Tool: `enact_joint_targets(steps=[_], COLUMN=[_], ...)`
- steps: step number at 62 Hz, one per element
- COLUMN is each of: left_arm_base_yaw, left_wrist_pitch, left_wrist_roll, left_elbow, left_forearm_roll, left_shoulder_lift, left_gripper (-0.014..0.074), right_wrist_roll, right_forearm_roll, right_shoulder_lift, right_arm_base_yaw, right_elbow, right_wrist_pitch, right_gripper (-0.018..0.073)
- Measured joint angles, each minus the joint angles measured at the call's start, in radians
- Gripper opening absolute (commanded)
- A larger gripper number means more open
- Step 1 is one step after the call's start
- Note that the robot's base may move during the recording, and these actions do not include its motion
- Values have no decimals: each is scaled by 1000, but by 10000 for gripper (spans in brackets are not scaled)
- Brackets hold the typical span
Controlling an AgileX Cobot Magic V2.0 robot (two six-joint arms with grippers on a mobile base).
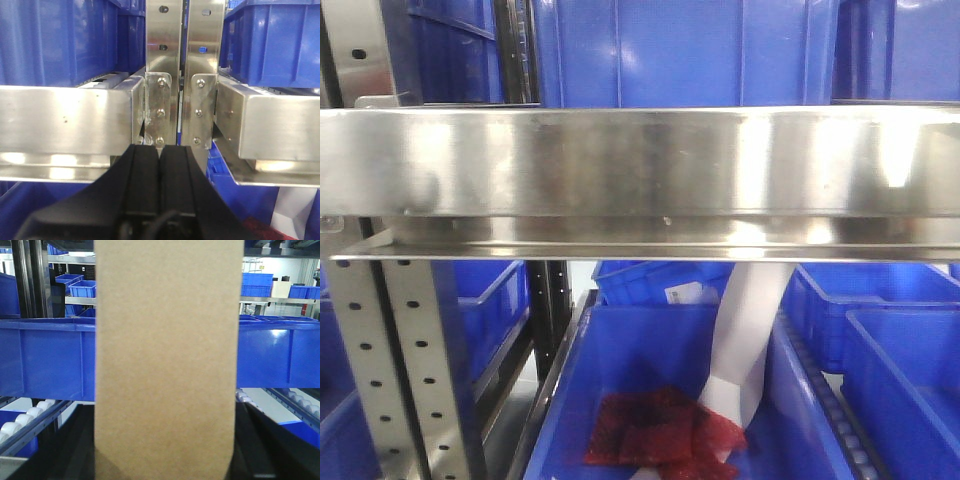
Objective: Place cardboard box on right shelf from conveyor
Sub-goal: 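Drive up to the shelf rack holding the box in the right gripper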
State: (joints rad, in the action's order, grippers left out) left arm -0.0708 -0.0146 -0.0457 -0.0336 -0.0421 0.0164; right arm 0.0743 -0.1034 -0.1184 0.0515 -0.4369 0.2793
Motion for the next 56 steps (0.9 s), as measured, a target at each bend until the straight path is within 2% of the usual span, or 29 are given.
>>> enact_joint_targets(steps=[48, 56], left_arm_base_yaw=[0, 0], left_wrist_pitch=[0, 0], left_wrist_roll=[0, 0], left_elbow=[0, 0], left_forearm_roll=[0, 0], left_shoulder_lift=[0, 0], left_gripper=[-116, -116], right_wrist_roll=[0, 0], right_forearm_roll=[0, 0], right_shoulder_lift=[0, 0], right_arm_base_yaw=[0, 0], right_elbow=[0, -11], right_wrist_pitch=[-2, 5], right_gripper=[109, 41])
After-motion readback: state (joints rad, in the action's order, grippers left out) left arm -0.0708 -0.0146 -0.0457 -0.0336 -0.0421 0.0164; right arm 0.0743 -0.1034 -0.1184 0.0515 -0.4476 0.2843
